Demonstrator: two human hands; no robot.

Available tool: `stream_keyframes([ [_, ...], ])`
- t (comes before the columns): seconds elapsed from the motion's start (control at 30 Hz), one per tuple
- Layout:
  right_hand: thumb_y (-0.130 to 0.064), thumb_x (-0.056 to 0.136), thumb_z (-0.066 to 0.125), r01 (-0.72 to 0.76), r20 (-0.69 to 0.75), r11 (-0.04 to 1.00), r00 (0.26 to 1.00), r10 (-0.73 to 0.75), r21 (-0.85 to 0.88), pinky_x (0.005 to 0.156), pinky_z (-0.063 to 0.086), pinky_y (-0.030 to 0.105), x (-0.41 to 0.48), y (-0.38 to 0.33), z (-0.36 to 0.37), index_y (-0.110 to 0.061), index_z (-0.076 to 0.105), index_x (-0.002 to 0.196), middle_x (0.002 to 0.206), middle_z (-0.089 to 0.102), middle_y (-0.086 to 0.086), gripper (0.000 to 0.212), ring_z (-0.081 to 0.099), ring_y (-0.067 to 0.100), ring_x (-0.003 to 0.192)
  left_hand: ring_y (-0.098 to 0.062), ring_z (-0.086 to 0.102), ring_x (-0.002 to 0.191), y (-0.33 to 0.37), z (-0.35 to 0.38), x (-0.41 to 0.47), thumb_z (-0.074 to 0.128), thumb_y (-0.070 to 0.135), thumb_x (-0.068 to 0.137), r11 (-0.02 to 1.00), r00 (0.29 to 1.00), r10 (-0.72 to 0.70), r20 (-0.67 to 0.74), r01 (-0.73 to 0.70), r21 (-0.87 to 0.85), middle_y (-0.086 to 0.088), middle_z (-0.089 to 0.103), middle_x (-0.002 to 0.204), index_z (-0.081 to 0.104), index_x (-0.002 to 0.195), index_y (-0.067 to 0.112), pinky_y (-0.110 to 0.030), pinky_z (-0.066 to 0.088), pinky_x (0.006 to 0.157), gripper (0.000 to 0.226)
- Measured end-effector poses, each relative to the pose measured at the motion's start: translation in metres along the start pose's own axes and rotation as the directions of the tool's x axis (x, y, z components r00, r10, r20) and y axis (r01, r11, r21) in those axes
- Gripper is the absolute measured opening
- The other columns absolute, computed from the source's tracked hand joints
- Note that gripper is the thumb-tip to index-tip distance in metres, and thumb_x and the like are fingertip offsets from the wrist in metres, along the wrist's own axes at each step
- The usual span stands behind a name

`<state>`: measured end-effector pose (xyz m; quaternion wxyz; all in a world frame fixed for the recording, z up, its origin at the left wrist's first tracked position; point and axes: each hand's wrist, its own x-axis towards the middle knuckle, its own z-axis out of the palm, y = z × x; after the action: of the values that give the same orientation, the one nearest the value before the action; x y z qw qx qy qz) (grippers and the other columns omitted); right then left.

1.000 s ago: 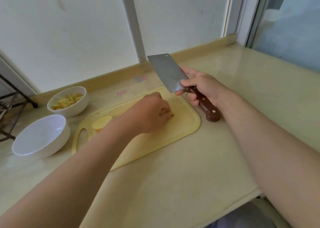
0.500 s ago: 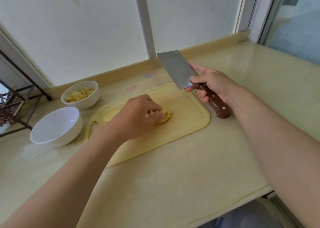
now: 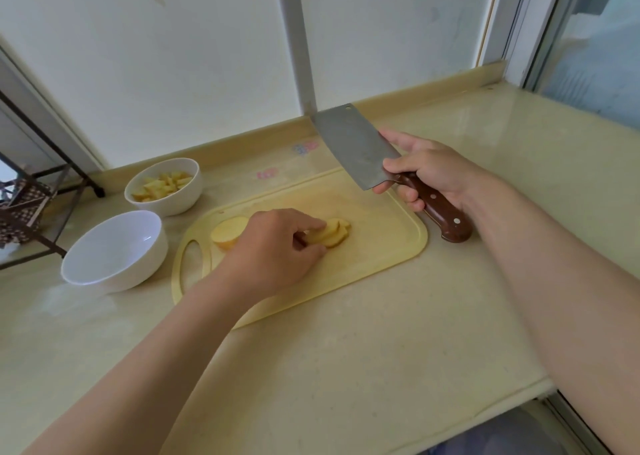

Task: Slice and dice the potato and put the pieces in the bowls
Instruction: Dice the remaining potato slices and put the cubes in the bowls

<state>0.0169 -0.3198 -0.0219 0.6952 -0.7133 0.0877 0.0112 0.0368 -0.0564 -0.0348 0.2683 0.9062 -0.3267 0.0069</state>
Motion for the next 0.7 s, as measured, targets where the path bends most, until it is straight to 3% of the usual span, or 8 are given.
stream_keyframes([
  [0.07, -0.005, 0.106, 0.049, -0.009, -0.011, 1.0, 1.0, 0.009, -0.003, 0.037, 0.04, 0.022, -0.001, -0.001, 0.0, -0.04, 0.04, 0.155, 0.082, 0.075, 0.019, 0.06, 0.047, 0.012, 0.041, 0.003, 0.056, 0.076, 0.002, 0.002, 0.0, 0.076, 0.028, 0.082, 1.0, 0.999, -0.025, -0.027, 0.025, 0.002, 0.016, 0.064, 0.089, 0.07, 0.117, 0.027, -0.003, 0.038, 0.069, 0.035],
  [0.2, -0.005, 0.106, 0.049, -0.015, -0.01, 0.999, 1.0, 0.014, -0.038, 0.036, 0.04, 0.021, -0.002, -0.004, 0.002, -0.04, 0.04, 0.156, 0.081, 0.075, 0.018, 0.061, 0.047, 0.012, 0.04, 0.0, 0.057, 0.076, 0.005, 0.001, 0.001, 0.077, 0.03, 0.081, 0.999, 0.999, -0.03, -0.031, 0.03, -0.012, 0.02, 0.059, 0.08, 0.07, 0.116, 0.027, -0.005, 0.039, 0.068, 0.036],
  [0.37, 0.003, 0.101, 0.051, -0.077, -0.064, 0.968, 0.996, 0.064, -0.238, 0.038, 0.044, 0.026, -0.023, -0.022, 0.008, -0.043, 0.039, 0.155, 0.073, 0.072, 0.014, 0.073, 0.051, 0.02, 0.043, 0.0, 0.063, 0.081, -0.002, -0.002, -0.004, 0.08, 0.028, 0.078, 0.994, 0.999, 0.039, -0.014, -0.04, -0.105, 0.018, 0.065, 0.102, 0.07, 0.118, 0.024, -0.013, 0.051, 0.08, 0.041],
  [0.53, 0.003, 0.092, 0.032, -0.069, -0.073, 0.73, 0.997, 0.026, -0.68, 0.043, 0.052, 0.03, -0.06, -0.05, 0.039, -0.048, 0.026, 0.159, 0.085, 0.071, 0.017, 0.085, 0.061, 0.015, 0.041, 0.003, 0.063, 0.093, -0.008, 0.003, -0.005, 0.082, 0.023, 0.077, 0.98, 0.987, 0.123, -0.107, -0.137, -0.141, 0.011, 0.07, 0.11, 0.073, 0.113, 0.02, -0.006, 0.045, 0.088, 0.037],
  [0.63, -0.002, 0.096, 0.033, -0.087, -0.071, 0.597, 0.996, 0.05, -0.797, 0.049, 0.06, 0.034, -0.077, -0.052, 0.063, -0.049, 0.013, 0.162, 0.098, 0.064, 0.005, 0.084, 0.068, 0.014, 0.046, 0.004, 0.061, 0.097, -0.008, 0.006, -0.006, 0.081, 0.023, 0.078, 0.978, 0.982, 0.15, -0.113, -0.164, -0.13, 0.01, 0.071, 0.11, 0.075, 0.109, 0.017, 0.0, 0.039, 0.089, 0.032],
  [0.7, -0.004, 0.098, 0.035, -0.1, -0.083, 0.561, 0.995, 0.055, -0.822, 0.052, 0.062, 0.034, -0.084, -0.051, 0.074, -0.048, 0.008, 0.163, 0.087, 0.061, 0.003, 0.083, 0.066, 0.014, 0.044, 0.0, 0.062, 0.091, -0.006, 0.007, -0.005, 0.08, 0.023, 0.079, 0.978, 0.979, 0.163, -0.123, -0.177, -0.113, 0.008, 0.071, 0.106, 0.077, 0.105, 0.016, 0.0, 0.04, 0.084, 0.026],
])
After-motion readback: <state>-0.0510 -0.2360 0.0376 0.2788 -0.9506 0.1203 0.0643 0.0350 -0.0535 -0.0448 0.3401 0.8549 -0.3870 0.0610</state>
